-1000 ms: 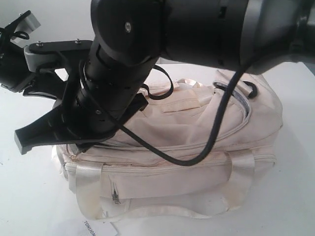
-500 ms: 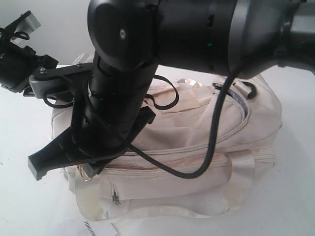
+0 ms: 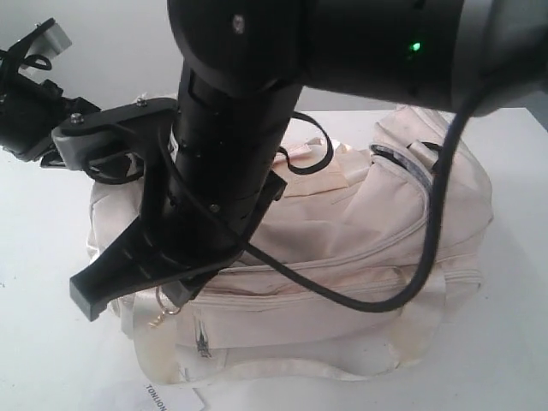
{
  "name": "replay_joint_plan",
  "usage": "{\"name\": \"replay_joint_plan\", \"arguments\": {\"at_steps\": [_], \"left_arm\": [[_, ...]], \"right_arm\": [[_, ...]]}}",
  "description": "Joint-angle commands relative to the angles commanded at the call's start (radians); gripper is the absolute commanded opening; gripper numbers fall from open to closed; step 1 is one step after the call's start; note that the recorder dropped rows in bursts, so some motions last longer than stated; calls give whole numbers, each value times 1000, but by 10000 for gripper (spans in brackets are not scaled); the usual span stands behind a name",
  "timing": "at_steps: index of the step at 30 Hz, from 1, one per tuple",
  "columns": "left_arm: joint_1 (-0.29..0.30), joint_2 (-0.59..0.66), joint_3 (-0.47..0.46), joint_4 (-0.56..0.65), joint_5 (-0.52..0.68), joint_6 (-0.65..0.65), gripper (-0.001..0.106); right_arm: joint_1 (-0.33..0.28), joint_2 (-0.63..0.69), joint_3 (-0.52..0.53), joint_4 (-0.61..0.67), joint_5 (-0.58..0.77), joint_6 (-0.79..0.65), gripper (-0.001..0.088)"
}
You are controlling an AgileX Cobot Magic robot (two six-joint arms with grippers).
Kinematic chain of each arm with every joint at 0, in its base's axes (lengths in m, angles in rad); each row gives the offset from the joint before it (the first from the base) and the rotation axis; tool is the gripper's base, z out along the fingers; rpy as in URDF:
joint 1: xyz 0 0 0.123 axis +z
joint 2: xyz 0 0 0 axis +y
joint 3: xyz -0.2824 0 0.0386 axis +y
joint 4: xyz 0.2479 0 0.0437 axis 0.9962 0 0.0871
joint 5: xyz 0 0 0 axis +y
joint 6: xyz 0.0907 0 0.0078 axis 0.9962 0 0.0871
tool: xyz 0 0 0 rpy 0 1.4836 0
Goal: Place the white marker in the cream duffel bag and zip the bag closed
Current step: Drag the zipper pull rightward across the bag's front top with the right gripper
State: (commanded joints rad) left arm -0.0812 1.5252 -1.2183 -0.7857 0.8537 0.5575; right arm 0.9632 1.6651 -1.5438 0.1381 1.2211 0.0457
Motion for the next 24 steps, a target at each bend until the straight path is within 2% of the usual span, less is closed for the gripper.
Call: {"name": "replay_joint_plan", "arguments": {"at_steps": [5, 11, 15, 24], "left_arm": [[0, 0, 1, 84, -17, -7, 0], [0, 0, 1, 102, -28, -7, 0], [0, 0, 1, 155, -33, -9, 0], [0, 0, 1, 162, -52, -25, 0]], "right_arm": [[-37, -23, 0, -8, 0, -5, 0], [-59, -27, 0, -12, 0, -46, 0], [-78, -27, 0, -24, 0, -46, 0], [-149, -27, 0, -27, 0, -95, 0]]}}
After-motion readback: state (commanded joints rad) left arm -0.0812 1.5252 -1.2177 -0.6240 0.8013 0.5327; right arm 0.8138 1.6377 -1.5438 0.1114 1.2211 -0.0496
